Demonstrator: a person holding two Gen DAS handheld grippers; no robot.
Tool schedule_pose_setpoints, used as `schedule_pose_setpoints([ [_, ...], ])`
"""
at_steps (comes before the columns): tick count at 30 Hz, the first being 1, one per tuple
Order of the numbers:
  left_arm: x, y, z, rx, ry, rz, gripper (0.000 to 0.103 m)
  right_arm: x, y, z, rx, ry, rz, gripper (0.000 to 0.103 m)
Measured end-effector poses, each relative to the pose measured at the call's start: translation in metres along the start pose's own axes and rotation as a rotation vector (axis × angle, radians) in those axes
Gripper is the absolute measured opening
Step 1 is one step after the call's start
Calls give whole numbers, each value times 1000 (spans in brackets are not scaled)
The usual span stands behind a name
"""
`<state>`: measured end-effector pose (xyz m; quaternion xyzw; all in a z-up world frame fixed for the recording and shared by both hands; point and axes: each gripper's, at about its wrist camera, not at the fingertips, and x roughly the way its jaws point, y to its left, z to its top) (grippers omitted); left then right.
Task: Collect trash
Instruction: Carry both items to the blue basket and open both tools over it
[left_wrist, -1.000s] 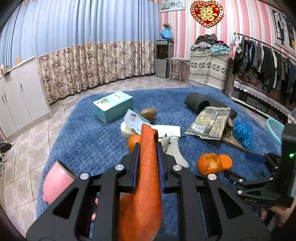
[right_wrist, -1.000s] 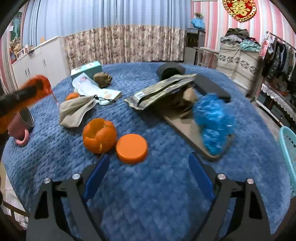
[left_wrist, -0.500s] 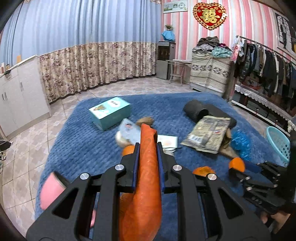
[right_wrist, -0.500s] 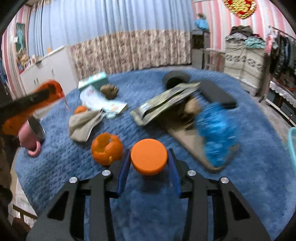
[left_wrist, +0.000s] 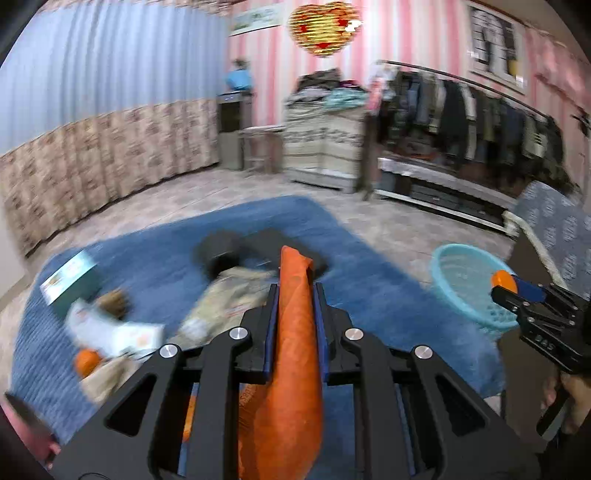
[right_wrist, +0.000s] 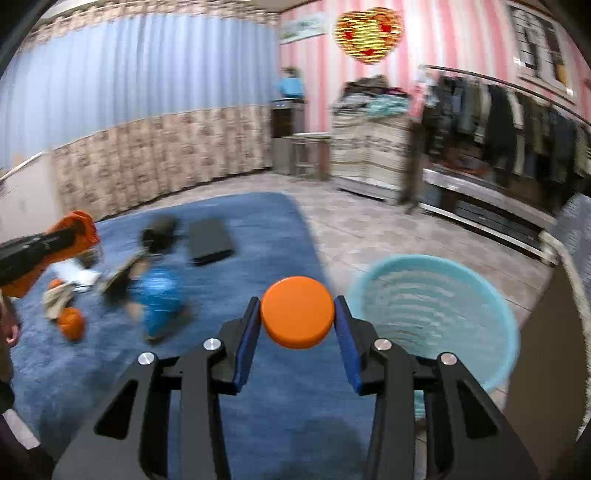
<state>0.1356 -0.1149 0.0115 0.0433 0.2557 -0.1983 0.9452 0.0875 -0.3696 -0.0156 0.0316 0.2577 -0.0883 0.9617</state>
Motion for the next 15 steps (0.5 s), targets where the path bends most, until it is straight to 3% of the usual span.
schedule_pose_setpoints([
  [4,18,-62,18,57,-24,-97,16,-2,-53,-1,60,-7,-88,40],
  [9,55,-140,28,110,16,-261,16,-2,-106,-7,132,-8,-165,40],
  [15,118,-205,31,136,73,-347,16,1,-151,-16,215,1,-215,40],
])
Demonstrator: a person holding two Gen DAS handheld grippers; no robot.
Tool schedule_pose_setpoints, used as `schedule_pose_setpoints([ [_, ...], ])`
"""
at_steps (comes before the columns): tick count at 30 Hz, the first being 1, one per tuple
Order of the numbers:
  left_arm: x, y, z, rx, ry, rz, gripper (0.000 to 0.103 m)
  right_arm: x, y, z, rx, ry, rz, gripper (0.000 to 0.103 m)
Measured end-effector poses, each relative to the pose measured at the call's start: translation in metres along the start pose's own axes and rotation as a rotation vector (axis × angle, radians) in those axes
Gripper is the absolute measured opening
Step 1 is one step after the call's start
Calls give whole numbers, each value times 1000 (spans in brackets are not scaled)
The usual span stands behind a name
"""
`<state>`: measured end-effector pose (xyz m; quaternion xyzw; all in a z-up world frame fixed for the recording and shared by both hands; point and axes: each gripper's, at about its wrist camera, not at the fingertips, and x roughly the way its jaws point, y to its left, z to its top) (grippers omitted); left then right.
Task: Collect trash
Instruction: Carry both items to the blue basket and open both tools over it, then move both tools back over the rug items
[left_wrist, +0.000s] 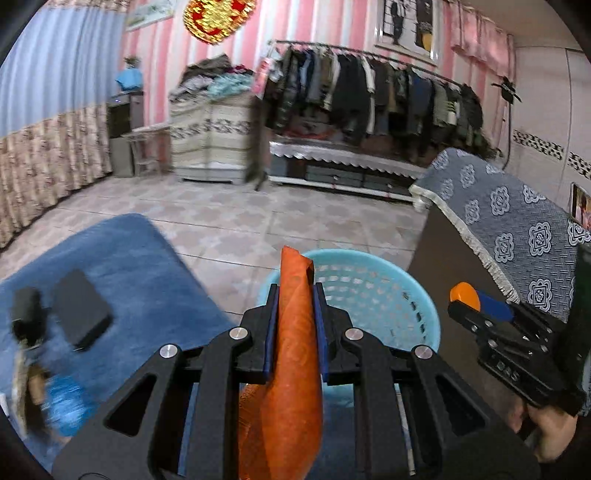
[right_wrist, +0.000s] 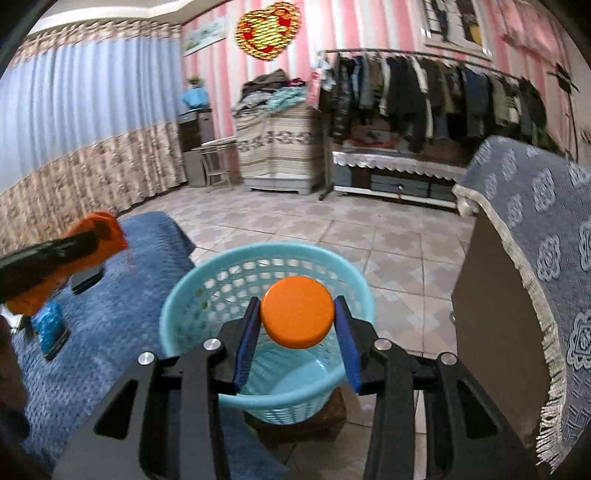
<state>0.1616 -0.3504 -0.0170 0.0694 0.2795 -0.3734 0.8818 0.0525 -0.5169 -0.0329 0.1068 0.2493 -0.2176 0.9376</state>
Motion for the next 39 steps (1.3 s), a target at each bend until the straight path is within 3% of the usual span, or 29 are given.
schedule_pose_setpoints([
  [8,74,-22,10,10,76,-36,18,25,-18,2,46,24,-11,40],
  [9,80,-22,11,7,88,-44,30,25,-18,2,49,24,-10,40],
  [10,82,-20,12,3,90,-45,53,28,-19,2,52,25,-9,40],
  [12,78,-16,16,-9,44,0,75,29,-16,1,54,26,-9,40],
  [13,74,-12,18,-10,21,26,81,31,-16,1,54,28,-8,40],
  [21,54,32,22,-56,-15,172,92,51,-4,-2,52,46,-2,40],
  [33,21,75,15,-112,-21,260,95,90,31,3,53,110,14,41],
  [34,18,76,14,-114,-22,263,95,90,34,3,45,108,12,49],
  [35,14,78,14,-113,-25,272,95,87,38,3,34,95,-5,64],
  [36,10,79,14,-111,-30,281,95,84,40,4,29,81,-14,71],
  [39,-2,83,13,-104,-48,300,95,74,44,9,21,51,-39,80],
])
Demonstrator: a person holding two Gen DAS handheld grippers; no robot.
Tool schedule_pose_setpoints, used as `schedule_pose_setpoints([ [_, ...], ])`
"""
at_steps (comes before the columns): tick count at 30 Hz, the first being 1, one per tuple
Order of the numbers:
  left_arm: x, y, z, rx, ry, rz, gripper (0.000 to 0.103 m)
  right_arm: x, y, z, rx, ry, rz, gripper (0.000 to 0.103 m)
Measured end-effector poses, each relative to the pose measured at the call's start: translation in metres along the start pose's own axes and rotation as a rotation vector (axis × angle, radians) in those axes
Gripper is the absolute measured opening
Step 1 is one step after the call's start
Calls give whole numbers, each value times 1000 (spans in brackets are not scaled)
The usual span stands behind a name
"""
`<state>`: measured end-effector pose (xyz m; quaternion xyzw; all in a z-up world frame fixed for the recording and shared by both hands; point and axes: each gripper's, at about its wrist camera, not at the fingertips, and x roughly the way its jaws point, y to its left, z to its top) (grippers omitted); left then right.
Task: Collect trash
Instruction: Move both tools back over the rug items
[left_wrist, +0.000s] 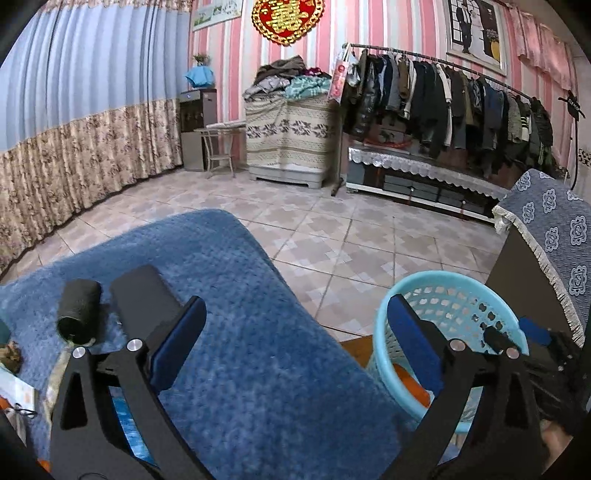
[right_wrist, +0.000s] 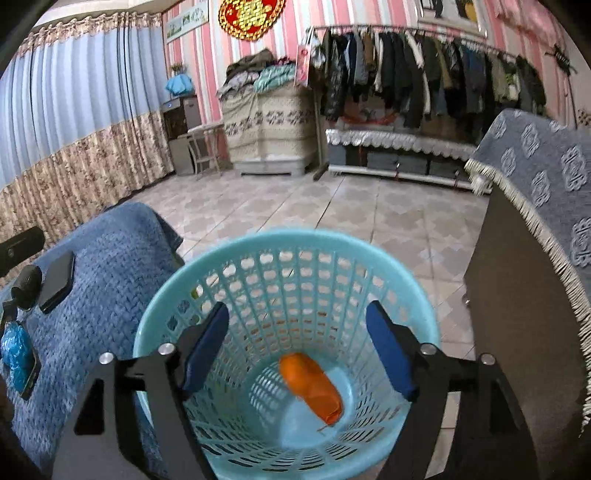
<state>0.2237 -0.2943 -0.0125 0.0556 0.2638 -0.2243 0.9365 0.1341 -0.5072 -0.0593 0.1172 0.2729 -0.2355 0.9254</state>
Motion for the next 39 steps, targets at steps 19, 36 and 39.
schedule_pose_setpoints([
  [19,-101,100,-12,-66,-78,139,98,-67,79,-10,-71,-72,101,96],
  [36,-149,247,-130,-277,95,278,98,-81,191,-81,-228,17,279,96],
  [39,-142,255,-149,-301,145,273,98,-79,194,-84,-241,31,276,96],
])
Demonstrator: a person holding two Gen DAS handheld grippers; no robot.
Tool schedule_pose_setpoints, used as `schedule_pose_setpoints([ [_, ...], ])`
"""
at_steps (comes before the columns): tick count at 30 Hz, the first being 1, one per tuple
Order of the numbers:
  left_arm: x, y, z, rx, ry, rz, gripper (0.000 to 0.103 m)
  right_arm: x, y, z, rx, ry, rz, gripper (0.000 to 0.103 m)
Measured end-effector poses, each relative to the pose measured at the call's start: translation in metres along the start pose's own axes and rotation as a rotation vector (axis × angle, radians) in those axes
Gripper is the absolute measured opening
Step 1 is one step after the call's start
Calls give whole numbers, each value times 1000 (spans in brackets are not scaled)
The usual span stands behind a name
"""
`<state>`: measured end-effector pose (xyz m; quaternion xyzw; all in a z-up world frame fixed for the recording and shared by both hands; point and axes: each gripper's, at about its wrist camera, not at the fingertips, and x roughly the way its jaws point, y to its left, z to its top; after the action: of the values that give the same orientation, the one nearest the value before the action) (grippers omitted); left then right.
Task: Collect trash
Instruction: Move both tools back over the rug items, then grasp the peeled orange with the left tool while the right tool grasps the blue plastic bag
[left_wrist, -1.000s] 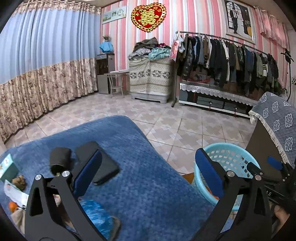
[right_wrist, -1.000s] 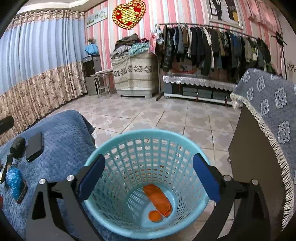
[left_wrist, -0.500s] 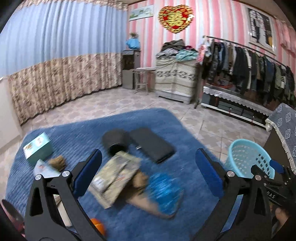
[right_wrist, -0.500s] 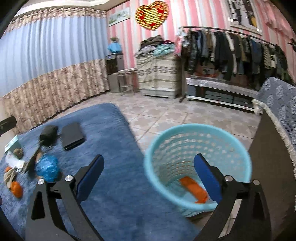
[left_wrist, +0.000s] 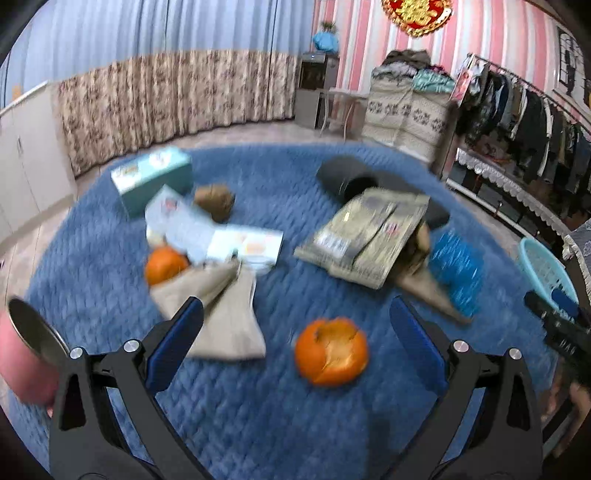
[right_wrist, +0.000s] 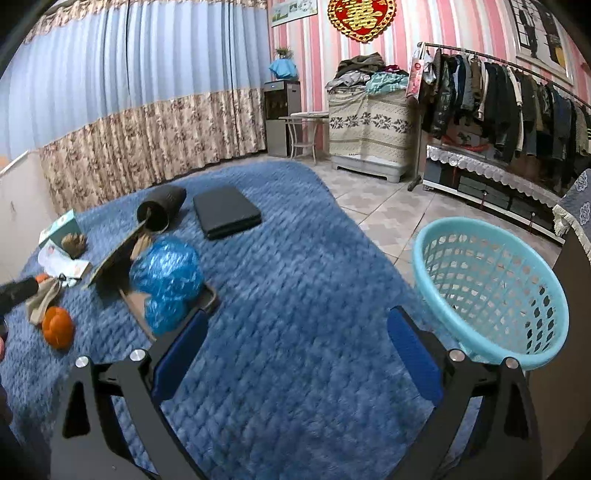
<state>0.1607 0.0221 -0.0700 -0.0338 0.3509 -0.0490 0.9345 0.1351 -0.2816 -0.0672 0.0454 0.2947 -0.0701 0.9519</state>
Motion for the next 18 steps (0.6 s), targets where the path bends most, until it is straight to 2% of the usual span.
schedule_pose_setpoints([
  [4,14,-4,-14,3,55,-39,97,3,1,-2,-6,17,0,96],
  [11,30,-13,-23,33,102,-35,96,10,8,-7,-13,42,-3,96],
  [14,33,-15,-26,50,104,-38,84,12,11,-7,-20,45,-3,96],
  [16,35,-15,-27,53,117,-64,66,14,13,-6,-29,48,-3,96],
  [18,37,-16,-28,58,127,-68,59,15,16,-5,-38,47,2,96],
])
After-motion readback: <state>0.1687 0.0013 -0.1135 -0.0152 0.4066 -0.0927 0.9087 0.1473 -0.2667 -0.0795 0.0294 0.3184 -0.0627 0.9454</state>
